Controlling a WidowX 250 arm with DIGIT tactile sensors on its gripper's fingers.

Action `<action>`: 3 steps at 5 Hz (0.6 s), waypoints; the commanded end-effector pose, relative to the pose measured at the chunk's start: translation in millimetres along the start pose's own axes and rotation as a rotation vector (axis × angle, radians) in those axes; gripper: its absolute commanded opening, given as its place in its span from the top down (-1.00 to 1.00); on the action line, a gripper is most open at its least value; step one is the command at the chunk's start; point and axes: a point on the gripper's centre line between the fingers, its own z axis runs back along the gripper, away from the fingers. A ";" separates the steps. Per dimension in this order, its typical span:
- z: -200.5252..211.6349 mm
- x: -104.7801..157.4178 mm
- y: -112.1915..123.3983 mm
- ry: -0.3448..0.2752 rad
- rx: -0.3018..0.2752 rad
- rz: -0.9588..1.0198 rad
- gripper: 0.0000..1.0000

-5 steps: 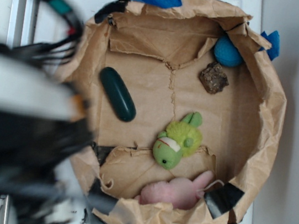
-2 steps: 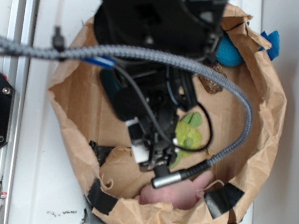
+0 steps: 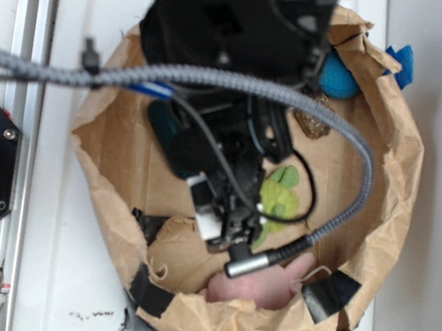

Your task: Grab the green animal.

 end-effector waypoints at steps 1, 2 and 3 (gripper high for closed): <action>-50.1 20.4 4.9 -0.148 0.108 0.091 -1.00; -75.2 30.0 6.4 -0.177 0.091 0.159 -1.00; -95.1 39.1 7.6 -0.179 0.079 0.223 -1.00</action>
